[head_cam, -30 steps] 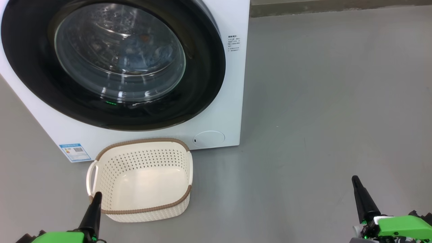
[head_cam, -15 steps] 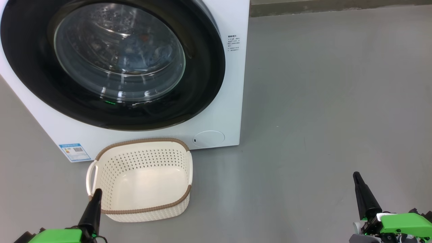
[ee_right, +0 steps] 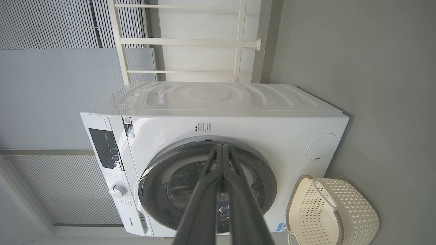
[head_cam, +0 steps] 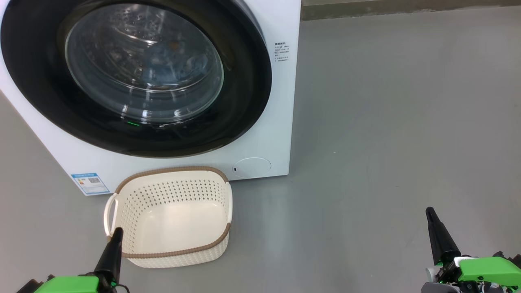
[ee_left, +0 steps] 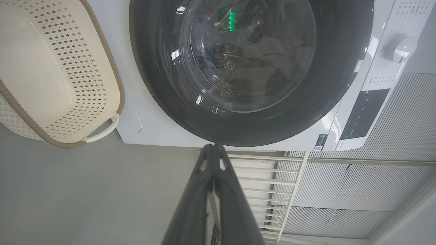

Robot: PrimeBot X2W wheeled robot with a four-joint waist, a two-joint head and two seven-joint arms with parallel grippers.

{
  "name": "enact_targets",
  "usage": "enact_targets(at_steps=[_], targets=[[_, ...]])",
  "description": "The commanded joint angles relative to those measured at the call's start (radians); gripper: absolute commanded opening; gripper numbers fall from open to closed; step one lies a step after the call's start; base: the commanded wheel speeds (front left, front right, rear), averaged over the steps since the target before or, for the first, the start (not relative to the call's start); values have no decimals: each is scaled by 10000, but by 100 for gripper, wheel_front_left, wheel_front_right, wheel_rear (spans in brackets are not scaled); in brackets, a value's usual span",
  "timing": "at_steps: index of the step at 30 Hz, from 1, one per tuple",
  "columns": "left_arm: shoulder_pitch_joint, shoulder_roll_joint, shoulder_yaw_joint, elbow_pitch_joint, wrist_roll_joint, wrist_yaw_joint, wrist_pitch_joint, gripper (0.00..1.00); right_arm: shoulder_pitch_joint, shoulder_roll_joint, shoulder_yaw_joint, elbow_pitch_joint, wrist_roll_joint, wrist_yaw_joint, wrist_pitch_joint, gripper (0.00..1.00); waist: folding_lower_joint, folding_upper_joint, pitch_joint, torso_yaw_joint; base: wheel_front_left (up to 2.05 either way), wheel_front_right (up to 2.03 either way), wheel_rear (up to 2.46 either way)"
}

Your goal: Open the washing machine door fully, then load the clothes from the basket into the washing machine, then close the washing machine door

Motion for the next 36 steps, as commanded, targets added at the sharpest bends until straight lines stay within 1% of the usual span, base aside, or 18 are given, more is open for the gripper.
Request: enact_targets(at_steps=[1, 36], targets=[[-417, 217, 287, -195, -84, -102, 59, 0, -406, -33, 217, -249, 29, 16, 79, 0, -1, 0, 0, 0, 0, 0, 0], [-416, 217, 286, -197, -84, -102, 59, 0, -406, -31, 214, -249, 26, 16, 82, 0, -1, 0, 0, 0, 0, 0, 0]])
